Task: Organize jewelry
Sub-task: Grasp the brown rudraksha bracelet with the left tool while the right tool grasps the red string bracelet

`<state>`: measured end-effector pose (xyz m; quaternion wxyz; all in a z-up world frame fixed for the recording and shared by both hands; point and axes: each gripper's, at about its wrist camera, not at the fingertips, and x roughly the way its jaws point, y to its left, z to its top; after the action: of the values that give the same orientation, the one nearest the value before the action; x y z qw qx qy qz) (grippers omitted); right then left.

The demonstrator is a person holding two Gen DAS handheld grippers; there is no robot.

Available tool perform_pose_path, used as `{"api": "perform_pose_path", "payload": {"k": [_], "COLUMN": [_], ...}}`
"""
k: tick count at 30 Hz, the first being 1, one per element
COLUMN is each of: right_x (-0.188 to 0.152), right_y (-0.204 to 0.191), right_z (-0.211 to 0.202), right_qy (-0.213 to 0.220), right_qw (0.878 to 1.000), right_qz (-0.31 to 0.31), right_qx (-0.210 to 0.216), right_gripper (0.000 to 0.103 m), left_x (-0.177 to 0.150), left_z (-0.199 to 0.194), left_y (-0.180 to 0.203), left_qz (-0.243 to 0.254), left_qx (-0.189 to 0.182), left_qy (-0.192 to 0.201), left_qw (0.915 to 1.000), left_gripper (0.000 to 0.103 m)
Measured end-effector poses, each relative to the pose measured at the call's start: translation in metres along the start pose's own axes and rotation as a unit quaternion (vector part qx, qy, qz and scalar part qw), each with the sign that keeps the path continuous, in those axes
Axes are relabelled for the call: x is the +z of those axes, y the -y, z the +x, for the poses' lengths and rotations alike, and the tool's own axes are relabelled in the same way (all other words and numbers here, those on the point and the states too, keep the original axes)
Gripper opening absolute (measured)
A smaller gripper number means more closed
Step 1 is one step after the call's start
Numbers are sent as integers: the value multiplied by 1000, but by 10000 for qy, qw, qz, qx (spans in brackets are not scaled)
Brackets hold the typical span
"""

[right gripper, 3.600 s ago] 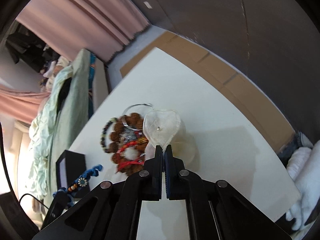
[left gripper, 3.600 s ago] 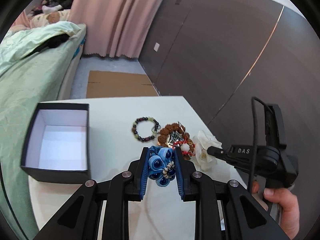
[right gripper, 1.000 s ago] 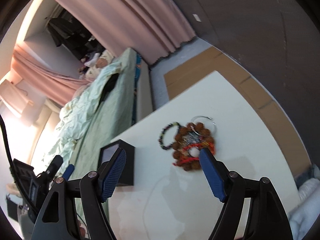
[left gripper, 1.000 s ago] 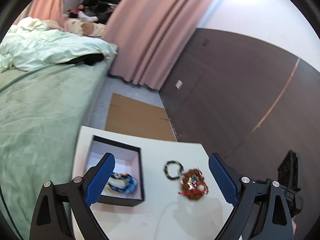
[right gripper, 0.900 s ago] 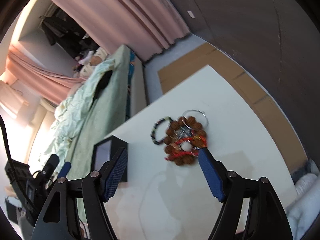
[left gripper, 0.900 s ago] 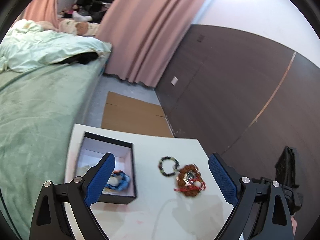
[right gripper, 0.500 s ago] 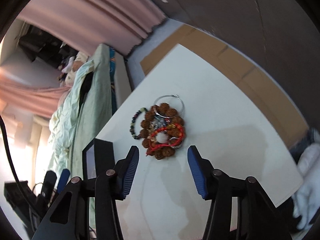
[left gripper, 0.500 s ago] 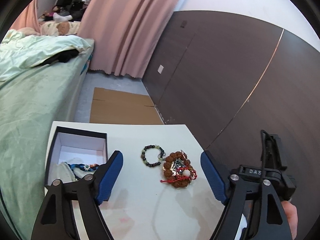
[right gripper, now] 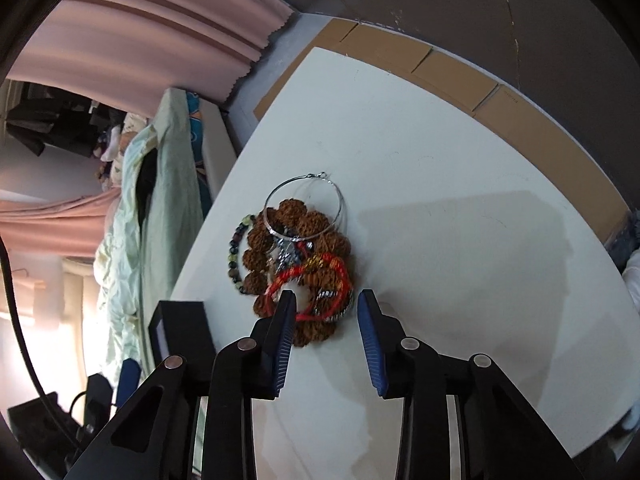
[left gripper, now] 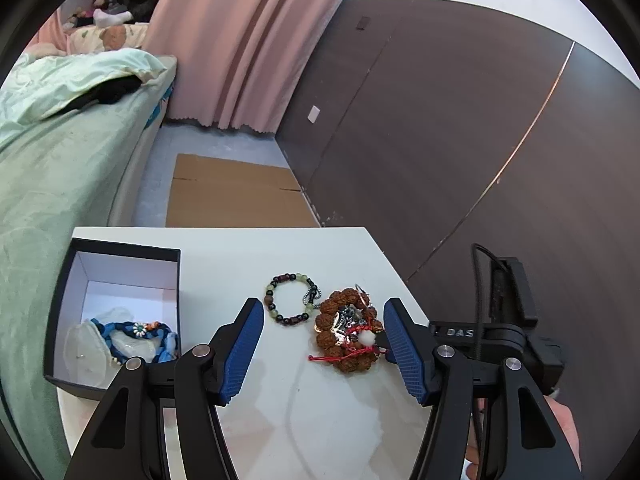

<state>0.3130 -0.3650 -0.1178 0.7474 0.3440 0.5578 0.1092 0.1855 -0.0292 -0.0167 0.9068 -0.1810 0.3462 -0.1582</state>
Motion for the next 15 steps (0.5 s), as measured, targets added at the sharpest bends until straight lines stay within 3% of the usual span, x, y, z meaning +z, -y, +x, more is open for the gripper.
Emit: {"api": "perform_pose_path", "payload": {"k": [2, 3, 6, 15], "right_x": [2, 3, 4, 1], "right_y": [-1, 1, 3, -11], "right_z": [4, 5, 0, -41], "right_qy": [-4, -24, 45, 441], "right_qw": [9999, 9999, 9998, 9967], "right_qz": [47, 94, 192, 60], "right_qx": [-97, -116, -10, 678], "right_gripper": [25, 16, 9, 9], "left_x": [0, 0, 0, -5], "left_z": [3, 5, 10, 33], "left_y": [0, 0, 0, 2], "left_qz": [-7, -3, 17, 93], "left_qx": [2, 9, 47, 74], "left_qy": [-20, -37, -85, -328], "left_qw": [10000, 10000, 10000, 9994], "left_gripper": [64, 64, 64, 61]}}
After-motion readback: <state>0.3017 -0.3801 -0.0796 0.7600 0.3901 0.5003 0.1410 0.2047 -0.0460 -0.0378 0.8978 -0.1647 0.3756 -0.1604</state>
